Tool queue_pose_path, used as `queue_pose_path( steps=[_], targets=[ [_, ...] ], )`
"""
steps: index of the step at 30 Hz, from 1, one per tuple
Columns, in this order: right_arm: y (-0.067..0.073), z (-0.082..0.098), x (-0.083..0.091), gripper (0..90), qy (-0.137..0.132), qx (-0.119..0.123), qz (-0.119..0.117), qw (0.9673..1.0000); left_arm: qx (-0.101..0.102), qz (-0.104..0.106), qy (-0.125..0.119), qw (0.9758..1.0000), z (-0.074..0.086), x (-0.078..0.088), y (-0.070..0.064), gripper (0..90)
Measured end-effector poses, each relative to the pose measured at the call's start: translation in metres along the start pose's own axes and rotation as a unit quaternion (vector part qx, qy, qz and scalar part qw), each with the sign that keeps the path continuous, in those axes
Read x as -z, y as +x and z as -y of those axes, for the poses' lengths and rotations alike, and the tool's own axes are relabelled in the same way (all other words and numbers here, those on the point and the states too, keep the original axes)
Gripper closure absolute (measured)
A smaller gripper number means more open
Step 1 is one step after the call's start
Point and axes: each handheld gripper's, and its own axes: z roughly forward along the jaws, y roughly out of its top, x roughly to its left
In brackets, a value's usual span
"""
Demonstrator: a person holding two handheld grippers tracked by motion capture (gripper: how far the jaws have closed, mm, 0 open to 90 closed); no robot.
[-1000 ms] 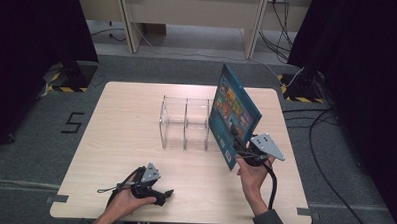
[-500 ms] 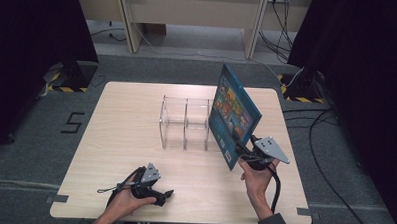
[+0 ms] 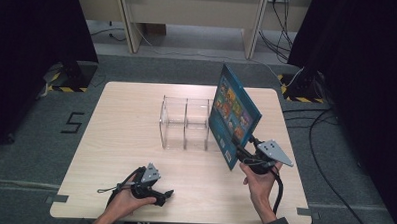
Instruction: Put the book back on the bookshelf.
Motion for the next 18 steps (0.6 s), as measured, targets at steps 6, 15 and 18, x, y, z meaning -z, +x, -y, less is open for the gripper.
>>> queue_pose_path(
  steps=[6,15,18],
  targets=[
    [-0.001,0.002,0.003,44.6,0.005,-0.009,-0.001,0.9999,-0.001,0.0,0.001,1.0,0.0,0.0,0.0,5.0],
    [-0.002,0.004,0.009,42.7,0.006,-0.016,-0.003,0.9999,-0.001,0.001,0.001,1.0,0.0,0.0,0.0,4.9],
    [-0.002,0.004,0.011,41.6,0.007,-0.015,-0.003,0.9999,-0.001,0.001,0.001,1.0,0.0,0.0,0.0,4.9]
  ],
)
